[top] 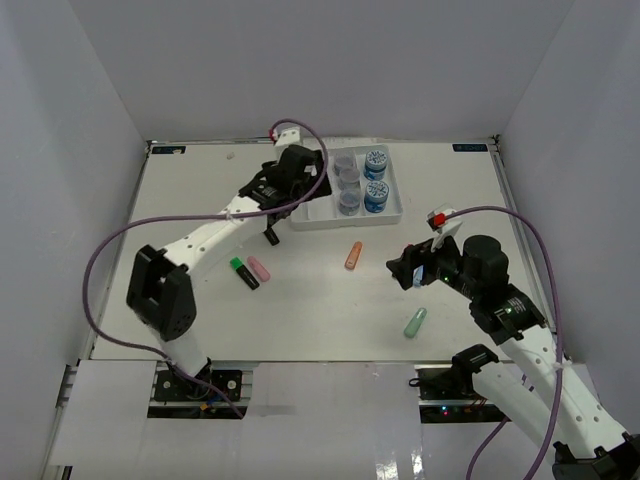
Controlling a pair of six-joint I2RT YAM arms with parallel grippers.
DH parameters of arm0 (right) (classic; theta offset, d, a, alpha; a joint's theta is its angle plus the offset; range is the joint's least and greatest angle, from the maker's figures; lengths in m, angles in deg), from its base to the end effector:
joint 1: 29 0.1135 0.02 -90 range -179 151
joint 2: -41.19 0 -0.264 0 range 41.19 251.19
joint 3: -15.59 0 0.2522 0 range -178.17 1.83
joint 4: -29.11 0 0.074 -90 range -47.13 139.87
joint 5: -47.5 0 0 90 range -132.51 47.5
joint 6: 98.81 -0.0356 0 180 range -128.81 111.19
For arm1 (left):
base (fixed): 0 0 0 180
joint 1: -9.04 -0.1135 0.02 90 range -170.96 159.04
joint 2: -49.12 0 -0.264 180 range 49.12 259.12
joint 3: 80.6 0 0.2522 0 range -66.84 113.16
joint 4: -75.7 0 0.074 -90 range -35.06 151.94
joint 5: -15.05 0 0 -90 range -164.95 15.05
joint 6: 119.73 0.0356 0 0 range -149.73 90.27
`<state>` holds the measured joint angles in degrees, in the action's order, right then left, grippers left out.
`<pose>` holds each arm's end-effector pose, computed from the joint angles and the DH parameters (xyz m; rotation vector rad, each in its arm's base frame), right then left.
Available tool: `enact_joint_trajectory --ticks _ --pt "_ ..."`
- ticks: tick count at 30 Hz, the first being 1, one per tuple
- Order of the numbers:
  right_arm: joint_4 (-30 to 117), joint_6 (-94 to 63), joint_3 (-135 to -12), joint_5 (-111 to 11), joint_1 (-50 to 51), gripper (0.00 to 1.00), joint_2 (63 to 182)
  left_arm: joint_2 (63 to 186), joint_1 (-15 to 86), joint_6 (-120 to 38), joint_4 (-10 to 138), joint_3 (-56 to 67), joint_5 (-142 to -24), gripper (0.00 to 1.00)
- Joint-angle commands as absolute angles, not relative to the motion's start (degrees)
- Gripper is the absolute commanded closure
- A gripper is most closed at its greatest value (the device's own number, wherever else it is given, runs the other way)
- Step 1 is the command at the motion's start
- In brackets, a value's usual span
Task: Sort the stationery into containers
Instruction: Place the stationery in the storage box, then pick up the pen from the center of the board.
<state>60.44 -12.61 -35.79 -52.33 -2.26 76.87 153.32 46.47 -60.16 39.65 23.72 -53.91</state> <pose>0.1343 0.0744 0.3063 -0.4911 1.8071 0.5284 0.3443 -0.2474 0.3070 -0.0722 2.1626 -0.2817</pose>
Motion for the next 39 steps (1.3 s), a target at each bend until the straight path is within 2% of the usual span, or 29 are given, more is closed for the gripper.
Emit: enact_joint_trajectory --ticks 1,5,8,12,21,33,39 --pt "59.84 -11.98 -35.34 -53.14 -2.11 0.10 75.82 141.69 45.17 -73.30 31.28 13.34 -41.91 0.02" --pt "58.87 -11.98 -34.64 -54.11 -2.11 0.10 75.29 130.19 39.64 -81.31 24.34 -2.63 -42.77 0.02" --pt "58.26 -12.15 -34.03 -54.63 -2.11 0.10 75.03 125.95 36.03 -85.18 22.22 -9.43 -45.41 0.03" --pt "57.82 -12.15 -33.32 -54.99 -2.11 0.10 74.68 121.46 33.57 -88.35 21.68 -18.13 -46.99 0.10" --pt "57.81 -12.24 -32.36 -54.37 -2.02 0.10 74.06 128.39 31.89 -90.19 23.70 -20.26 -49.19 0.19" --pt "57.81 -12.24 -31.74 -54.02 -2.11 0.10 73.79 132.69 31.81 -89.14 30.47 -22.63 -52.62 0.24" --pt "57.81 -12.24 -31.21 -53.49 -2.11 0.10 73.18 134.20 31.81 -90.02 30.65 -24.12 -52.45 0.33"
